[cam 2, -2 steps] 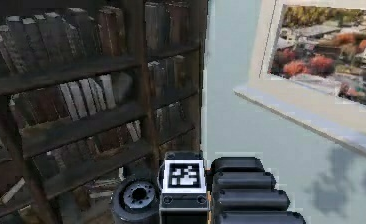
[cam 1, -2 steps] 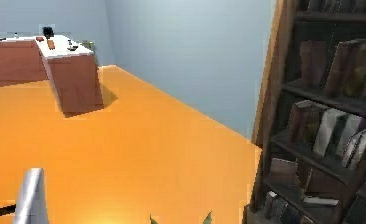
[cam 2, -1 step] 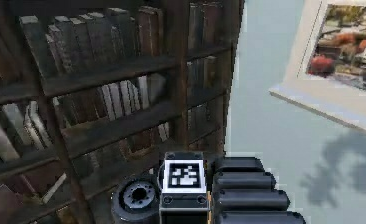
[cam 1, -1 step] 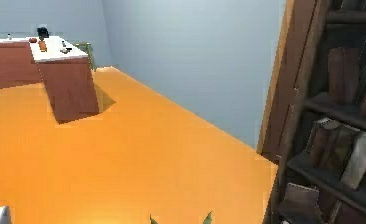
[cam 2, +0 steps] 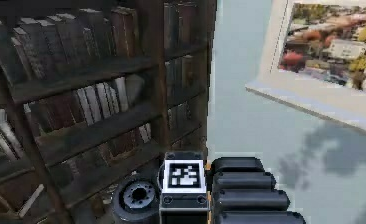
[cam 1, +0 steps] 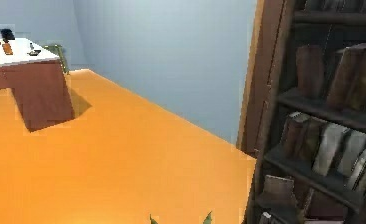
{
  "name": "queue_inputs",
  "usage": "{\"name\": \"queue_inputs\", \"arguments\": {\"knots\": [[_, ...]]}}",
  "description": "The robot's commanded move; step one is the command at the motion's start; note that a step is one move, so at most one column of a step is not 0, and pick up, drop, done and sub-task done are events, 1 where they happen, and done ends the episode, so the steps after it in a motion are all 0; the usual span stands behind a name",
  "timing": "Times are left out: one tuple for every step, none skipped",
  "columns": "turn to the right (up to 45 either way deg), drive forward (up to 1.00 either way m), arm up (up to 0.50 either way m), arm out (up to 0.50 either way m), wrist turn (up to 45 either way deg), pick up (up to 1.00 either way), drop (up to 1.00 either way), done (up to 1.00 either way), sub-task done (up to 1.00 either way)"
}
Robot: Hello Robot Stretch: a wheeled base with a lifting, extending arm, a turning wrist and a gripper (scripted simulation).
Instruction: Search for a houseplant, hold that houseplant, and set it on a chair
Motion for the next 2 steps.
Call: {"name": "queue_inputs", "arguments": {"knots": [[0.0, 0.4, 0.0, 0.0, 0.0, 0.0, 0.0, 0.0, 0.0], [-45.0, 0.0, 0.0, 0.0, 0.0, 0.0, 0.0, 0.0, 0.0]]}}
